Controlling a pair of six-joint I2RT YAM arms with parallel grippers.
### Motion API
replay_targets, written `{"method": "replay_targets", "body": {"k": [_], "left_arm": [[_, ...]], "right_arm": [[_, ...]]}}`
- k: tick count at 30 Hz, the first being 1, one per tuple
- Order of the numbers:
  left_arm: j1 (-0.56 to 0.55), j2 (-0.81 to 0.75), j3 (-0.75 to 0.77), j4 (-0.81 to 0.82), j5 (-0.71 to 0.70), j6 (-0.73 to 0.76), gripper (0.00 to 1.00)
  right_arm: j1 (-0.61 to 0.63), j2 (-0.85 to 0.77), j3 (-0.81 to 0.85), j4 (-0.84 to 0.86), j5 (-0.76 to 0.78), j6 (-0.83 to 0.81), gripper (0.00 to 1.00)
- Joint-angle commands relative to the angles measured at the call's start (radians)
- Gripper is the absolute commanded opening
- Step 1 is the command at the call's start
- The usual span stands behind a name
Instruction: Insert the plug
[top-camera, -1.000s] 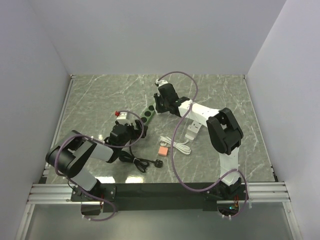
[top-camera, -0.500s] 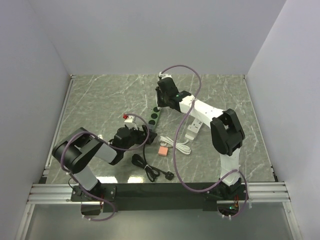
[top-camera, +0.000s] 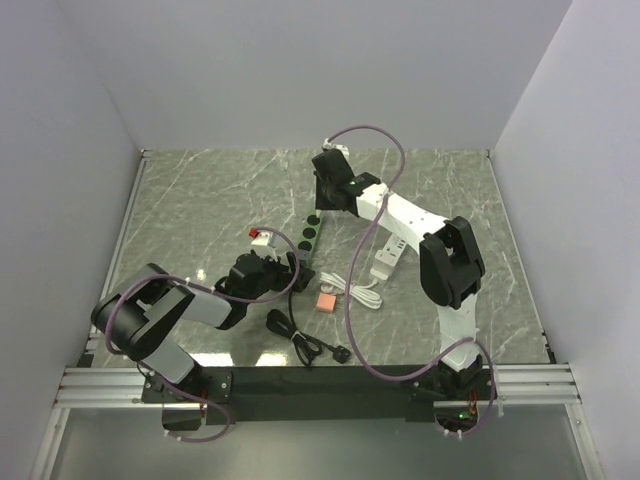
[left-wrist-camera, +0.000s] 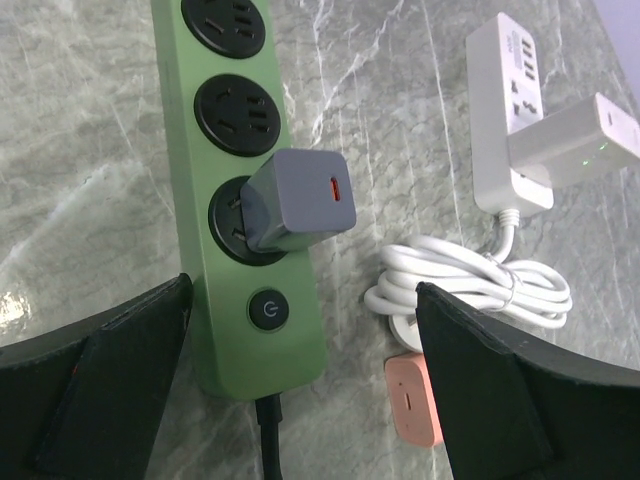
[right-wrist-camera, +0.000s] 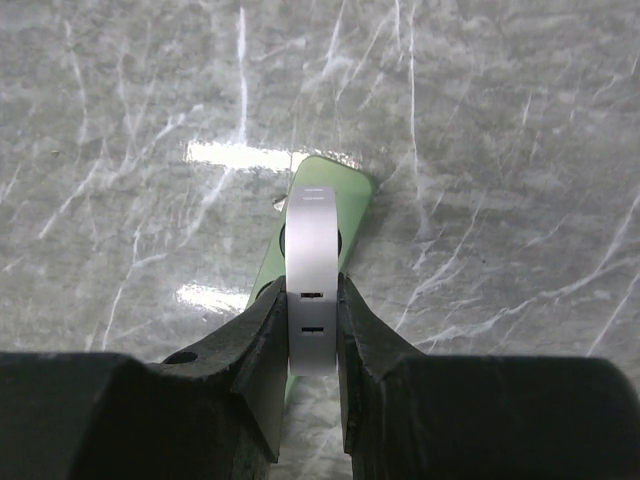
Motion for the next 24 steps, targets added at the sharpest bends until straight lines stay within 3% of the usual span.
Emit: {"method": "replay_targets", "body": {"k": [1,24], "left_arm": [[-0.009,-0.045,0.017,-0.031,-0.011,0.025,1.00],[-0.009,-0.074,0.008,-0.049,-0.024,0.038,1.00]], "right_arm": [[0.002,0.025,0.024,-0.011,0.021,0.052,0.00],[0.037,0.012,-0.061,0.052,0.018,0.163,0.00]]}}
